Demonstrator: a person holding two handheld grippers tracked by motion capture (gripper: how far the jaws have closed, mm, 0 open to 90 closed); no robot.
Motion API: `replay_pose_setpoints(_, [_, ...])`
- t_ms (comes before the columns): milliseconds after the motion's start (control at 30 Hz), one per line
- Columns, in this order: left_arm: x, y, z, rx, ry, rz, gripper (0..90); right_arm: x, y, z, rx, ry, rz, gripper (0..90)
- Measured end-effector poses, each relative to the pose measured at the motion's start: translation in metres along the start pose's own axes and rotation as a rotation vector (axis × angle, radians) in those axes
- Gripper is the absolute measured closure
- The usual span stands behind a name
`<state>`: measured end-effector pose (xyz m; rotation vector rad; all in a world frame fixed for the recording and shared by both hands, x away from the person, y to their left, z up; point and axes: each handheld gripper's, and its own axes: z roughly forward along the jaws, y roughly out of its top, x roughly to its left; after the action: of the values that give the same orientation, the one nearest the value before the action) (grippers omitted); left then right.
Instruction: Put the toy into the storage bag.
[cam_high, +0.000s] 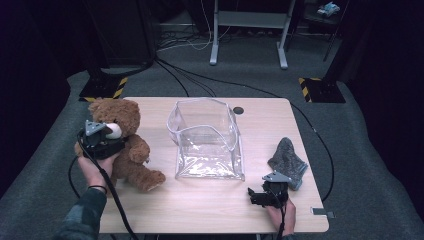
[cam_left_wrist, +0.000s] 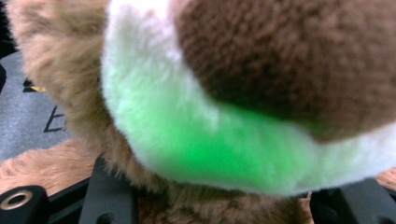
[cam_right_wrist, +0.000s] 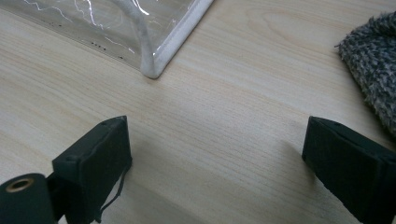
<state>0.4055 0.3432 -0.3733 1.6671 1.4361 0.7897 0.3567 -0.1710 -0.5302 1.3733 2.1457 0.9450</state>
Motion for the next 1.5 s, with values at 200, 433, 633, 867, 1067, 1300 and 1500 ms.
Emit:
replay_pose_setpoints(200, [0.000,0.014,0.000,-0.018,0.008,0.008,45.0,0.000,0.000,0.000,-0.001,0.000,0.000,7.2])
replay_pose_setpoints(433, [0.001,0.032,-0.001,-0.039,0.023,0.018,45.0,0.000,0.000,0.000,-0.002,-0.001,0.000,7.3])
replay_pose_setpoints(633, [0.001,0.048,-0.001,-0.047,0.033,0.034,45.0,0.000,0.000,0.000,-0.005,-0.007,-0.001,7.5])
replay_pose_setpoints(867, [-0.002,0.066,-0.001,-0.060,0.045,0.052,44.9,0.000,0.000,0.000,-0.007,-0.010,-0.002,7.6])
replay_pose_setpoints(1067, [-0.007,0.082,0.000,-0.079,0.057,0.070,44.9,-0.001,0.000,0.000,-0.007,-0.010,-0.003,7.8])
replay_pose_setpoints(1300, [-0.012,0.099,0.004,-0.100,0.077,0.088,44.9,-0.001,0.000,0.000,-0.005,-0.011,-0.003,8.0])
replay_pose_setpoints(1500, [-0.017,0.112,0.005,-0.122,0.090,0.094,44.8,-0.001,0.000,0.000,-0.008,-0.011,-0.002,8.0])
